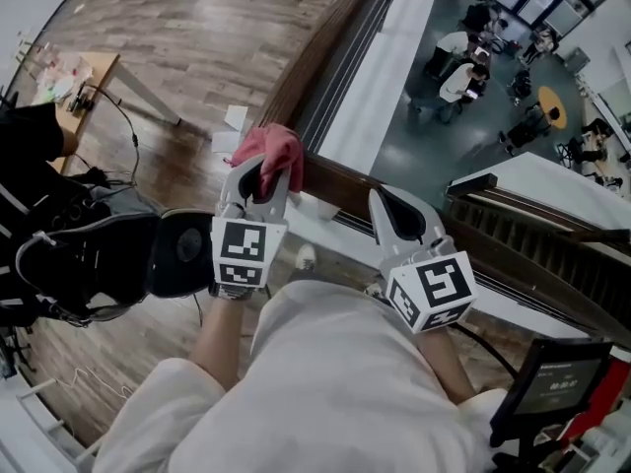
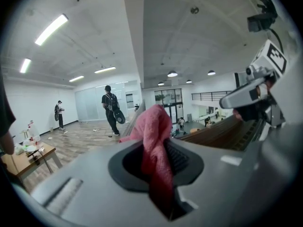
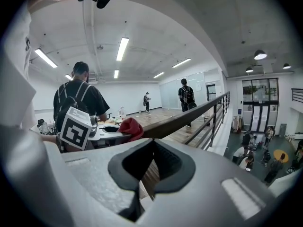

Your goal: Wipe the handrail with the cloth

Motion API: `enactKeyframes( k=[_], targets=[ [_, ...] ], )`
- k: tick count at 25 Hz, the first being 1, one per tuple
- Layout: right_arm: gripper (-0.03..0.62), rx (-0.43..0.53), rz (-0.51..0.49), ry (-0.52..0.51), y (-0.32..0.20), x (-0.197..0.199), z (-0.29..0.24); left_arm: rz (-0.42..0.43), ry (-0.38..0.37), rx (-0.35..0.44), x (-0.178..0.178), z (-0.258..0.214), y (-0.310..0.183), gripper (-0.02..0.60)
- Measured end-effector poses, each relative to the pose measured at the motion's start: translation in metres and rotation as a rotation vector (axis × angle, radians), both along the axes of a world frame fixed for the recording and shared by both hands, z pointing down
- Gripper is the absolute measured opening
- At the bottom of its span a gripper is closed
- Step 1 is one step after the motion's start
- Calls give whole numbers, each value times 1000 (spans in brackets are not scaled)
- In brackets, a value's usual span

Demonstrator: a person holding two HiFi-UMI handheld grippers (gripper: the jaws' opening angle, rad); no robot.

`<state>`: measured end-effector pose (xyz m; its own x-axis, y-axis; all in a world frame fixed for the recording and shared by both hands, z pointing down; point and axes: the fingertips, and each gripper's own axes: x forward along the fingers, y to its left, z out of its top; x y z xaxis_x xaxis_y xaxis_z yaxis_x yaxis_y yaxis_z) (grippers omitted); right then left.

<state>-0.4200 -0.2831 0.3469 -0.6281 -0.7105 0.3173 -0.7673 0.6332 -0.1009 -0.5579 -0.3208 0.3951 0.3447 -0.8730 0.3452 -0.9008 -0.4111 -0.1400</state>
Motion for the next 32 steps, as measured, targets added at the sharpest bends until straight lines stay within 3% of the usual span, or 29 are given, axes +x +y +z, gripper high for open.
enactKeyframes(
  k=[10, 17, 26, 32],
  targets=[
    [2, -6, -15, 3, 8, 16, 4, 50, 24, -7, 45, -2, 14, 77],
    [2, 3, 40, -11, 12, 41, 4, 70, 24, -16, 66, 2, 22, 77],
    [2, 2, 162, -13, 28, 109, 8, 111, 11, -15, 113, 5, 40, 77],
    [2, -16, 248, -10, 49, 177, 15, 89, 11, -27, 140, 6, 52, 77]
  ],
)
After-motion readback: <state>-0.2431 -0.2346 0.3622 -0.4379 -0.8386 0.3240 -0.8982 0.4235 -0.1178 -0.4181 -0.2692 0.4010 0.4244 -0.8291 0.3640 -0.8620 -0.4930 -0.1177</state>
